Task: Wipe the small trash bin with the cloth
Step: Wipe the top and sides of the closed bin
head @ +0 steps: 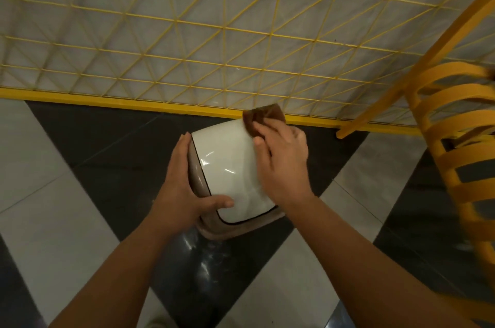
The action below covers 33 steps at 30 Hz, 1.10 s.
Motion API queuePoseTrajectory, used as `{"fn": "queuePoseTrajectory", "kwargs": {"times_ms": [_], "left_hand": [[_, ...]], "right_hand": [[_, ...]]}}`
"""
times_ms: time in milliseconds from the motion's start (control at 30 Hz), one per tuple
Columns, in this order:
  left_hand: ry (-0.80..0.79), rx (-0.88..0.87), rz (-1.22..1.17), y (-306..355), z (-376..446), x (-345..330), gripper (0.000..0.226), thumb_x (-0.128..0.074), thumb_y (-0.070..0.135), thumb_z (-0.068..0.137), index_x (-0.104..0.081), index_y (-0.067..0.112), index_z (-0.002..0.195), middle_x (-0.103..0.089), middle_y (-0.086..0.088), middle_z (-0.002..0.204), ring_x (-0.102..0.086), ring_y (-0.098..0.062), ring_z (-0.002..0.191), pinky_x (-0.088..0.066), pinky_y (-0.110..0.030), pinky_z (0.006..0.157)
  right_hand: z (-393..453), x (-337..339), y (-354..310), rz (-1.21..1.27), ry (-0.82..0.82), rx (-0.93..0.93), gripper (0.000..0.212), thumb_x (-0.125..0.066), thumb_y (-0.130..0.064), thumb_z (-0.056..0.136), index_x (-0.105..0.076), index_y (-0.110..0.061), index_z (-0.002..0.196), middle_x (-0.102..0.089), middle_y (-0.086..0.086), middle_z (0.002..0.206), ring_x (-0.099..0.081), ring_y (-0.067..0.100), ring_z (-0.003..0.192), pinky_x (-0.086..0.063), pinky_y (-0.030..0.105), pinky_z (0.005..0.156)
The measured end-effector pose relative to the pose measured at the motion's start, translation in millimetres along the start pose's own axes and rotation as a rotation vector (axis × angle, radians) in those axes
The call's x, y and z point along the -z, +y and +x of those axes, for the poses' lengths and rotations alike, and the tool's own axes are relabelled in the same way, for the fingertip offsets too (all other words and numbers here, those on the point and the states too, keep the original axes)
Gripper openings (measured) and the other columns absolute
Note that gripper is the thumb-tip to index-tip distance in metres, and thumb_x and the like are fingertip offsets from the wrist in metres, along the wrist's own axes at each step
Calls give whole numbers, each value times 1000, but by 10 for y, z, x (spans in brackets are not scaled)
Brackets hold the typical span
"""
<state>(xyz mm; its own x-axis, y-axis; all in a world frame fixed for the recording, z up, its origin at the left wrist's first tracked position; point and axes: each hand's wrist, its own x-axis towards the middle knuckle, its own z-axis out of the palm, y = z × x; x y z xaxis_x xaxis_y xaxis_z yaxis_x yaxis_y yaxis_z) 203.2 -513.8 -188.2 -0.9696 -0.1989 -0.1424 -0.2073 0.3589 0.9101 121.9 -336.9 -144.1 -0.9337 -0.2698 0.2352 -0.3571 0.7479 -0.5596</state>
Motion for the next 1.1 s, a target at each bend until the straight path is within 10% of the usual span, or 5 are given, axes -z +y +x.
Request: {"fn": "queuePoseTrajectory", "kwargs": {"times_ms": [133, 300, 433, 633, 1100], "left_hand": [[-56, -77, -55, -5, 35, 31, 132, -89, 40, 45, -10, 35, 150, -22, 14, 155, -25, -1, 141, -30, -31, 113], [-48, -104, -89, -17, 24, 13, 130, -91, 40, 47, -13, 32, 150, -29, 12, 151, -31, -3, 139, -36, -35, 111], [-48, -32, -35, -14, 11, 27, 139, -89, 49, 43, -2, 40, 151, -7, 17, 158, -14, -3, 145, -25, -39, 117], [-103, -44, 14, 28, 79, -10, 135, -90, 39, 52, 5, 46, 147, -1, 23, 158, -9, -1, 144, -21, -33, 116], [56, 162, -286, 301, 59, -303, 55, -36, 51, 95, -10, 54, 144, -29, 8, 154, -40, -9, 126, -34, -16, 89]], "right_hand": [[-179, -258, -378, -127, -187, 393, 37, -57, -25, 87, -59, -16, 123, -57, 5, 128, -49, 25, 117, -32, 39, 100], [96, -250, -412, -232, -182, 428, 33, -61, -21, 86, -63, -26, 119, -59, -2, 123, -49, 25, 109, -39, 39, 86], [433, -65, 24, -274, -56, 108, 29, -45, -27, 92, -68, -30, 110, -64, -5, 115, -52, 24, 99, -31, 33, 81], [140, 112, 479, 377, -163, -622, 34, -33, -38, 99, -63, -29, 112, -61, -9, 99, -55, 12, 97, -40, 32, 84], [-923, 165, 799, 108, -129, -389, 33, -35, -33, 99, -60, -28, 120, -59, -8, 117, -51, 9, 110, -42, 38, 100]]}}
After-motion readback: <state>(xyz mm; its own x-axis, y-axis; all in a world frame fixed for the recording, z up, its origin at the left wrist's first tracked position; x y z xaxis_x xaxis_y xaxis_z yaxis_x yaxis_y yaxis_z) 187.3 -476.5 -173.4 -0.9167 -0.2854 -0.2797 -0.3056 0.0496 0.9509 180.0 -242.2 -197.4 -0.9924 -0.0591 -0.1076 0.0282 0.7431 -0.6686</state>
